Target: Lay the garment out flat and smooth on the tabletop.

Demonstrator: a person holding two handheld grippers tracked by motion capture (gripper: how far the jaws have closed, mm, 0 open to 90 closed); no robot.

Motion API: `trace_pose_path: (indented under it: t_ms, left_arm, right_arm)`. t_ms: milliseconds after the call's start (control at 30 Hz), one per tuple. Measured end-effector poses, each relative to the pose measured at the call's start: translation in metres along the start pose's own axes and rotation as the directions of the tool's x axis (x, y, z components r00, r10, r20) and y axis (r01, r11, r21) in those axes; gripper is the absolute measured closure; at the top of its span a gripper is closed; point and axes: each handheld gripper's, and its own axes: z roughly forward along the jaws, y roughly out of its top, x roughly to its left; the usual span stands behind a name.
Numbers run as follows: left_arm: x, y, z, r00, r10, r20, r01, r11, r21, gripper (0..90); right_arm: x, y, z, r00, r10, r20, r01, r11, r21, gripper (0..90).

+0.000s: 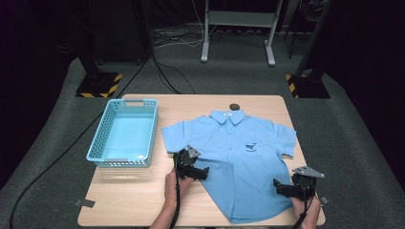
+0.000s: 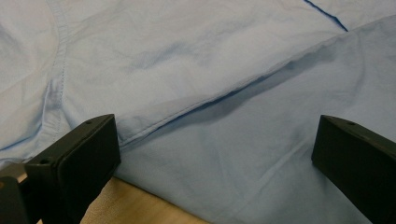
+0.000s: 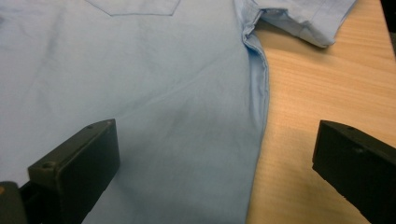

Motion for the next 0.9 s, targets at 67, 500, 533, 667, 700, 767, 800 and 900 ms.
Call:
trace_pose_path:
  t_ms: [67,500,533,667,700,767,800,900]
  left_arm:
    - [0.0,0.0,0.0,1.0,-0.001,0.0,0.001,1.0,0.0,0.6]
    - [-0.001,-0.001,-0.001,1.0,-0.004,-0.003,0.004,1.0,0.0,0.6]
    - [-0.001,-0.001,-0.001,1.0,-0.004,-0.004,0.004,1.0,0.0,0.6]
    - [0.0,-0.002,-0.002,0.9999,-0.015,0.003,0.015,0.9999,-0.007,1.0]
    - [0.001,-0.002,-0.002,0.9996,-0.025,0.01,0.025,0.9996,-0.012,1.0]
    - [0.003,-0.003,-0.005,0.9991,-0.042,0.009,0.042,0.9988,-0.023,1.1]
    - [0.003,-0.003,-0.006,0.9992,-0.04,0.008,0.04,0.9989,-0.024,0.9]
    - [0.001,-0.003,-0.01,0.9977,-0.063,0.023,0.064,0.9968,-0.047,0.4]
  right_arm:
    - [0.0,0.002,0.007,0.9999,-0.005,0.009,0.005,1.0,0.018,0.2]
    - [-0.006,0.004,0.015,1.0,-0.002,0.01,0.002,0.999,0.035,0.0]
    - [-0.006,0.004,0.015,0.9999,-0.001,0.012,0.0,0.999,0.034,0.0]
    - [-0.007,0.004,0.016,0.9999,0.002,0.011,-0.002,0.999,0.035,0.0]
    - [-0.007,0.005,0.016,0.9999,0.004,0.012,-0.004,0.999,0.034,0.0]
    - [-0.008,0.005,0.016,0.9999,0.005,0.013,-0.005,0.999,0.034,0.0]
    - [-0.008,0.005,0.016,0.9999,0.005,0.014,-0.006,0.999,0.034,0.0]
    - [-0.008,0.005,0.016,0.9999,0.006,0.014,-0.007,0.999,0.032,0.4]
